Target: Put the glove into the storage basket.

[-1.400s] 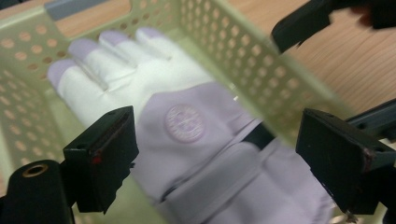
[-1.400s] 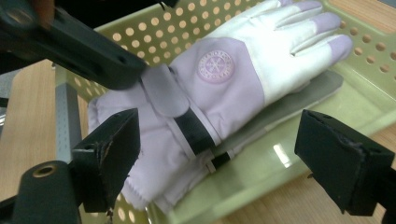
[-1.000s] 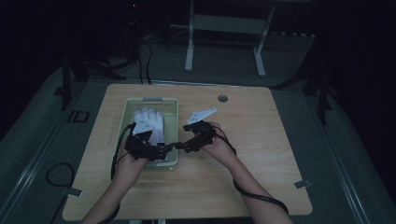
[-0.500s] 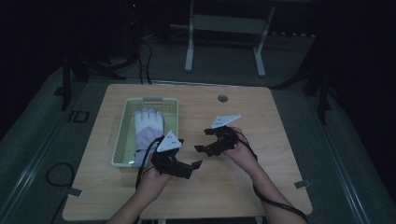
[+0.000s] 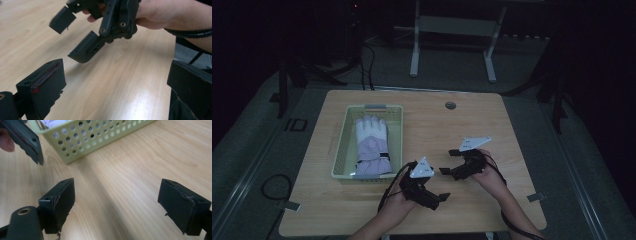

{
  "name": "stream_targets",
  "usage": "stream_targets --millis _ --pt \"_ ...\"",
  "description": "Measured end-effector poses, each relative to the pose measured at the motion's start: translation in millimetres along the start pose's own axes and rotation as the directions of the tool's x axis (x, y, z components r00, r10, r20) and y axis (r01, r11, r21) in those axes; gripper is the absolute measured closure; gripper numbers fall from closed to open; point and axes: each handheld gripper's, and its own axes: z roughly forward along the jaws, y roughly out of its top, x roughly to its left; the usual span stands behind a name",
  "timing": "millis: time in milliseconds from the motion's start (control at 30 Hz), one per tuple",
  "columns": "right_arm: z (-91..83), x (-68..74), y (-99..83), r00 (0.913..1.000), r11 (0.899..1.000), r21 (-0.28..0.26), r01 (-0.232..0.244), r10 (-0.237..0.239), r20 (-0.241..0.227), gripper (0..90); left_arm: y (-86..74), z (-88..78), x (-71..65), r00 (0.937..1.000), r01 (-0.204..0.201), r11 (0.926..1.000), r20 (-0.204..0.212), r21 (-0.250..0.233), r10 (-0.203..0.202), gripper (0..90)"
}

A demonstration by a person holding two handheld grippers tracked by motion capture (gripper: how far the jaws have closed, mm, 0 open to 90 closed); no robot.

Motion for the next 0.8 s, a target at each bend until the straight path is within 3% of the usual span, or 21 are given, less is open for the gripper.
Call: stream_targets --millis 100,333,533,600,700,800 --pt "-4.2 -1.4 -11.2 0.9999 1.000 0.001 -0.011 0.011 0.004 14.2 -3.9 10.6 -3.1 0.9994 0.009 0.9999 0.033 0.005 -0.009 2.0" --pt "-11.6 -5.0 -33.4 0.9996 1.000 0.009 -0.028 0.028 0.008 14.2 -14.9 28.5 -8.9 0.9983 -0.011 0.9996 0.057 0.025 0.010 2.0" --pt "-15.7 -6.4 -53.2 0.9991 0.999 0.041 -0.036 0.035 0.023 13.9 -27.7 43.4 -8.0 0.9957 0.012 0.9999 0.092 0.006 -0.013 2.1" --pt "-22.0 -7.1 -63.0 0.9985 0.999 0.011 -0.052 0.051 0.021 13.9 -30.0 46.8 -8.9 0.9951 0.014 0.9999 0.098 0.000 -0.014 2.0" --pt "-30.1 -8.1 -70.7 0.9977 0.998 -0.005 -0.055 0.055 0.040 13.9 -31.4 49.7 -10.5 0.9966 -0.013 0.9999 0.082 0.000 0.013 2.0" --pt "-38.0 -9.5 -78.5 0.9956 0.997 -0.013 -0.071 0.072 0.060 13.9 -33.0 49.3 -12.2 0.9967 -0.074 0.9972 0.032 -0.010 0.074 2.0"
